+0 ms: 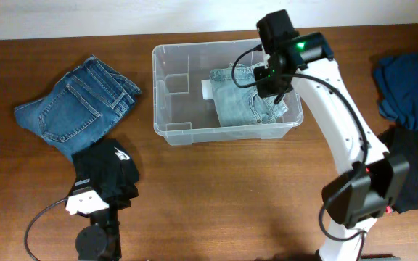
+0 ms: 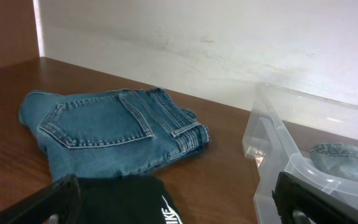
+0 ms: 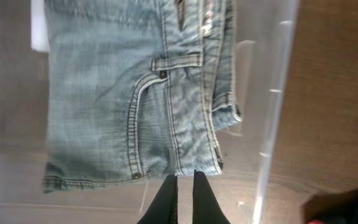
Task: Pack container
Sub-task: 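Open the right gripper and withdraw it to the right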
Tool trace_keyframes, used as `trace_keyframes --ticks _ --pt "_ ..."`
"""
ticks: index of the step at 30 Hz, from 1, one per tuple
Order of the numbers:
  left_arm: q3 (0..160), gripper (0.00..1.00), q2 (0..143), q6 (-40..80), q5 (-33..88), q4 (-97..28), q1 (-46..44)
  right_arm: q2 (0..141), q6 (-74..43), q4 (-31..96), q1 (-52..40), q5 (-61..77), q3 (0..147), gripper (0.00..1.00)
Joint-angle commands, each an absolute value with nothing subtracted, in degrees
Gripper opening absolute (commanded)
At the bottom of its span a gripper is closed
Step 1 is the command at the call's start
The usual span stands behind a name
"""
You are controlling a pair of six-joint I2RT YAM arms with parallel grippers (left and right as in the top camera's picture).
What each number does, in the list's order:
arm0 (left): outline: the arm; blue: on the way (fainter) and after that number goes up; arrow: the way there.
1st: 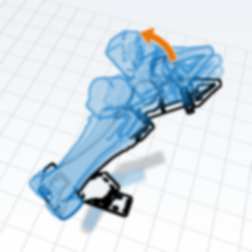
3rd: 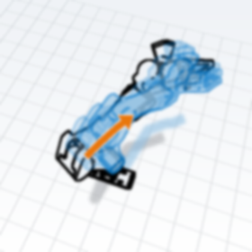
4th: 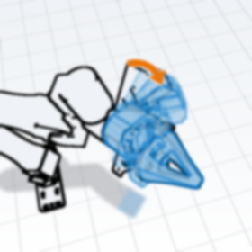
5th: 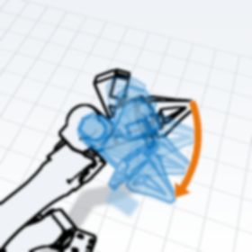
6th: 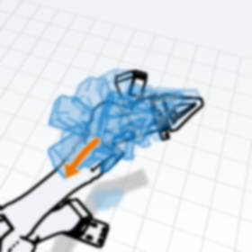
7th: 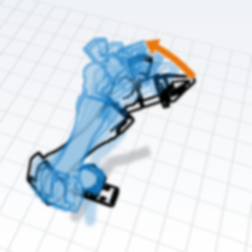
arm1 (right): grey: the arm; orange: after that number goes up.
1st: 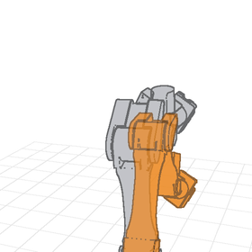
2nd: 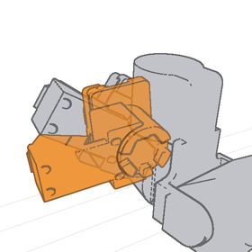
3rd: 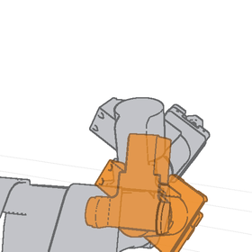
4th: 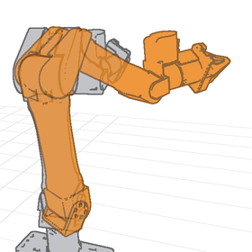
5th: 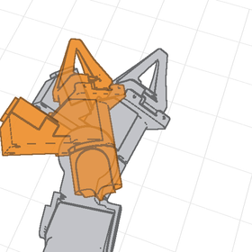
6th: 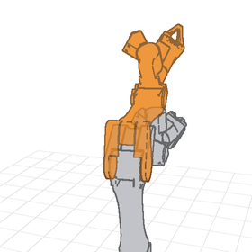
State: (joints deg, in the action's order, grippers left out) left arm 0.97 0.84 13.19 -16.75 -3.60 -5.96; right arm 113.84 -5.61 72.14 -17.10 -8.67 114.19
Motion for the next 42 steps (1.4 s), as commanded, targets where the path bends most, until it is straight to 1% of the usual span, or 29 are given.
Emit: trace_keyframes --ticks 1,15,20,27,42 --pt "0.6 0.99 0.4 12.5 -16.8 -3.5 -5.7 115.7 -3.2 72.0 -17.1 -8.1 114.5 0.04" --pt "0.6 0.99 0.4 12.5 -16.8 -3.5 -5.7 116.5 -3.2 69.6 -16.8 -8.1 114.5 0.04" --pt "0.6 0.99 0.4 12.5 -16.8 -3.5 -5.7 115.7 -6.5 69.2 -15.8 -7.9 116.4 0.04" --pt "0.6 0.99 0.3 12.5 -16.8 -3.5 -5.7 115.0 -6.7 70.9 -9.6 -7.2 122.5 0.04" --pt "0.6 0.99 0.4 12.5 -16.8 -3.5 -5.7 114.8 -6.0 78.5 9.5 -7.2 122.8 0.05"
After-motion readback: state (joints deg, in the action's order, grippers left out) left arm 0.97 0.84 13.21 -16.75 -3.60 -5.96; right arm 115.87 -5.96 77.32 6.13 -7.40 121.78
